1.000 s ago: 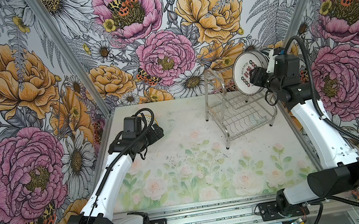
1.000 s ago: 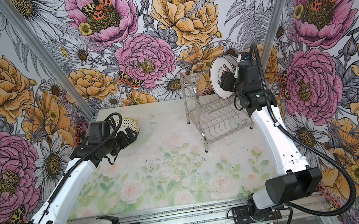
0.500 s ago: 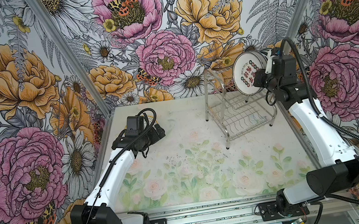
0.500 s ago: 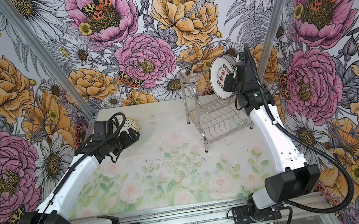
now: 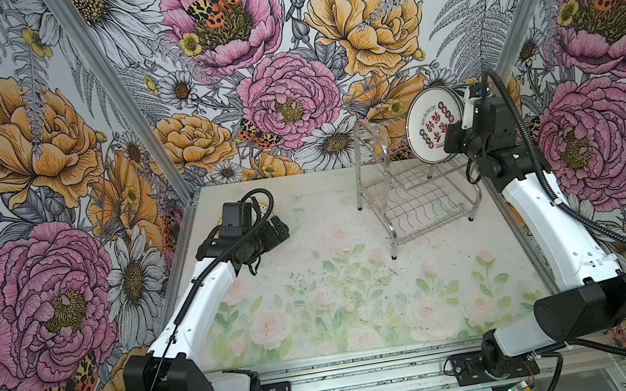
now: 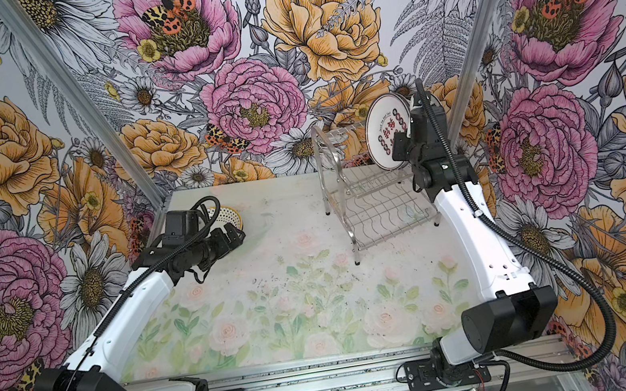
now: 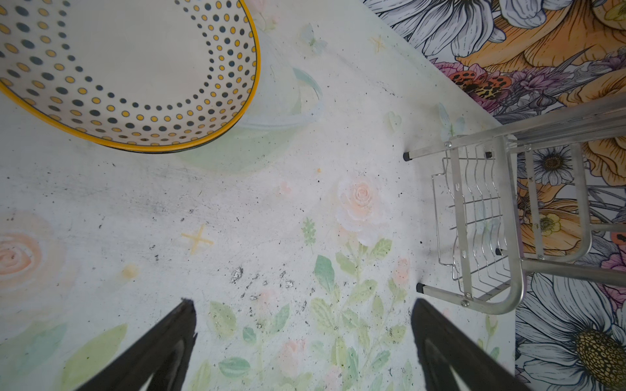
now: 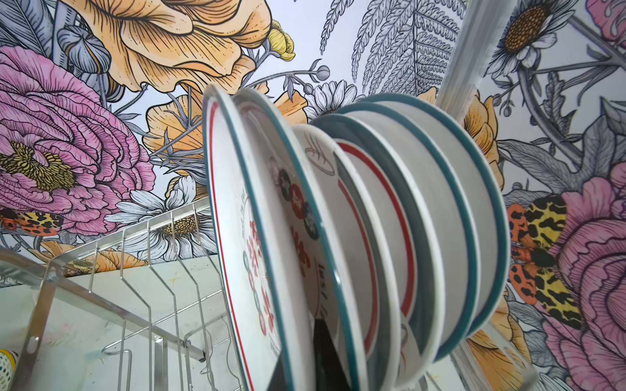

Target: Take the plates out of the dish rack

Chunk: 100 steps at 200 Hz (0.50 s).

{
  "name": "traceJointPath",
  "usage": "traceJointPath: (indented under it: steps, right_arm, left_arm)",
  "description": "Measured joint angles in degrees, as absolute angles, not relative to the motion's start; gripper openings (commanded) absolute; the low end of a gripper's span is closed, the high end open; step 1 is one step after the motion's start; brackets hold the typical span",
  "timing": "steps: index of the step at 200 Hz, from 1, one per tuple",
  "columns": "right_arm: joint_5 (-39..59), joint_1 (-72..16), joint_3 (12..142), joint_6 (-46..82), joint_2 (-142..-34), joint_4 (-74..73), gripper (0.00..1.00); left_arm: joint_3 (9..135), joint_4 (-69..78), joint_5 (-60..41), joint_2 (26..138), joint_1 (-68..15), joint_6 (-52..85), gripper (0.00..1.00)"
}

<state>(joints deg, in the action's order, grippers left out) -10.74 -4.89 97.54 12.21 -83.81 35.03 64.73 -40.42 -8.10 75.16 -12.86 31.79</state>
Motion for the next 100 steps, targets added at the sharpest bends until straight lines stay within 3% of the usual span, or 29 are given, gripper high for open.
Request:
traceJointPath:
  steps: [100]
  right_arm:
    - [-12.32,-5.74,97.51,10.5,-83.81,34.5,0.0]
  left_arm:
    - [64.73,-40.42,-5.96,76.66,-17.63,32.67,0.99]
